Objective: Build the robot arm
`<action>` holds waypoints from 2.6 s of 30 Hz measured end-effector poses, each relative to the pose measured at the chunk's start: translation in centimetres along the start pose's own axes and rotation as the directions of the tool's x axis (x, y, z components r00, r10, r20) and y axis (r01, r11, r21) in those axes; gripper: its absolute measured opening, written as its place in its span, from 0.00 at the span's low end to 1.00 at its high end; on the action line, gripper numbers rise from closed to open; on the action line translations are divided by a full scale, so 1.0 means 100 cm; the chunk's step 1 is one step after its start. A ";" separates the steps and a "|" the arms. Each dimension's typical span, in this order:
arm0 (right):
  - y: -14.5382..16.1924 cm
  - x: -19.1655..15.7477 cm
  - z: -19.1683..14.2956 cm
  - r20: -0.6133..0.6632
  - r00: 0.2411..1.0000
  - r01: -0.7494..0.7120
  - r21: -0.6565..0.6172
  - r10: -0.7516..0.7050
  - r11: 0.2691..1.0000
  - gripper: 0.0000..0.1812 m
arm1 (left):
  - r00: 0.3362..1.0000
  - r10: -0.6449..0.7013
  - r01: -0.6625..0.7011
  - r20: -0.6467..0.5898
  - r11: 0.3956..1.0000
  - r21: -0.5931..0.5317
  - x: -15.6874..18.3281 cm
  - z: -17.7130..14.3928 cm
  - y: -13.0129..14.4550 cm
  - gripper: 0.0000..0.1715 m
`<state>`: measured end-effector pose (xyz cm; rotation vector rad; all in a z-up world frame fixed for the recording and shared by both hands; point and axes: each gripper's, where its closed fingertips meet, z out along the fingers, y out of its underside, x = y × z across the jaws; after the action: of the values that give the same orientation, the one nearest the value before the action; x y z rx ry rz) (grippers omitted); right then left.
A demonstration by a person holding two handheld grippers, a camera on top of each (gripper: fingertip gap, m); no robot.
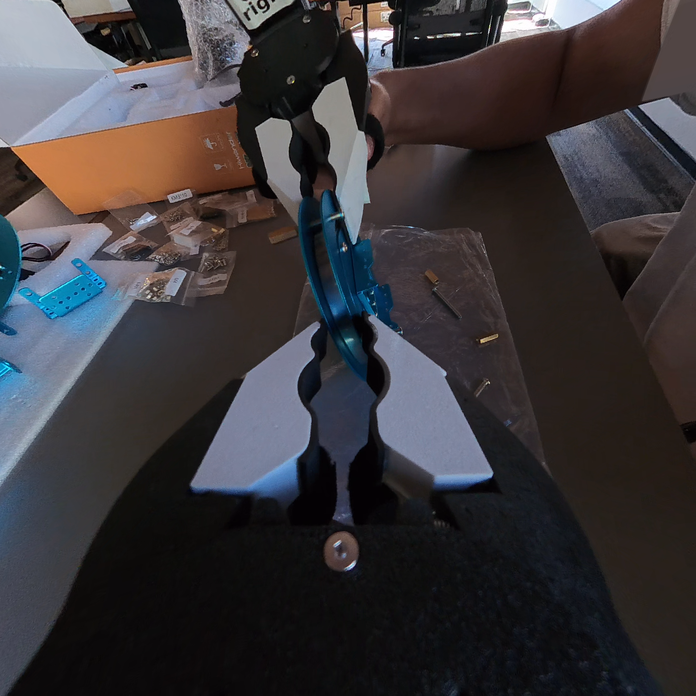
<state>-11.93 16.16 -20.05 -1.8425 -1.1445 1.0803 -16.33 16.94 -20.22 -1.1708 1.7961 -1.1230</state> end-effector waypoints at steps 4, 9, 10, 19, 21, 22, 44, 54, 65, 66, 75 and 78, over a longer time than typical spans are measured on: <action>0.001 0.000 -0.001 0.000 1.000 0.001 0.001 -0.001 1.000 0.07 | 1.000 0.008 -0.008 -0.008 1.000 0.009 0.000 -0.001 0.002 0.11; 0.000 0.001 0.001 -0.046 0.998 0.035 -0.027 -0.036 0.999 0.07 | 0.994 0.072 -0.070 0.082 0.997 -0.020 -0.009 -0.007 -0.002 0.16; 0.000 0.001 0.001 -0.056 0.998 0.037 -0.037 -0.039 0.999 0.07 | 0.989 0.078 -0.078 0.122 0.997 -0.010 -0.012 -0.010 -0.008 0.15; -0.002 -0.005 0.005 -0.062 0.995 0.079 -0.056 -0.082 0.995 0.07 | 0.993 0.053 -0.057 0.107 0.998 0.032 0.001 -0.009 -0.027 0.03; -0.001 -0.004 0.004 -0.066 0.994 0.078 -0.059 -0.082 0.995 0.07 | 0.992 0.070 -0.073 0.110 0.997 0.024 0.002 -0.008 -0.026 0.01; -0.001 -0.005 0.004 -0.065 0.994 0.081 -0.060 -0.085 0.995 0.07 | 0.990 0.081 -0.084 0.113 0.996 0.023 0.002 -0.008 -0.026 0.01; -0.002 -0.006 0.008 -0.079 0.985 0.145 -0.096 -0.153 0.985 0.07 | 0.995 0.011 -0.016 0.102 0.998 0.057 -0.014 -0.010 -0.018 0.24; -0.005 -0.005 0.010 -0.073 0.990 0.118 -0.081 -0.124 0.990 0.07 | 0.999 0.003 -0.004 0.034 1.000 0.018 -0.003 0.000 -0.012 0.12; -0.031 -0.019 0.007 -0.055 0.991 0.120 -0.057 -0.123 0.991 0.07 | 0.998 -0.049 0.050 -0.051 0.999 0.020 0.006 -0.018 -0.035 0.08; -0.028 -0.017 0.009 -0.053 0.992 0.115 -0.057 -0.118 0.992 0.07 | 0.998 -0.042 0.042 -0.042 0.999 -0.001 0.005 -0.018 -0.031 0.08; -0.007 -0.007 0.019 -0.031 0.997 0.063 -0.066 -0.065 0.996 0.08 | 1.000 -0.026 0.025 -0.016 0.997 -0.070 0.003 -0.012 -0.012 0.08; -0.013 -0.008 0.015 -0.047 0.998 0.040 -0.060 -0.042 0.997 0.19 | 1.000 -0.006 0.004 -0.022 0.998 -0.066 0.006 -0.009 -0.014 0.08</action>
<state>-13.92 16.13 -19.28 -1.8718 -1.1923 0.9838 -16.93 16.34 -18.63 -1.2060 1.8613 -1.0910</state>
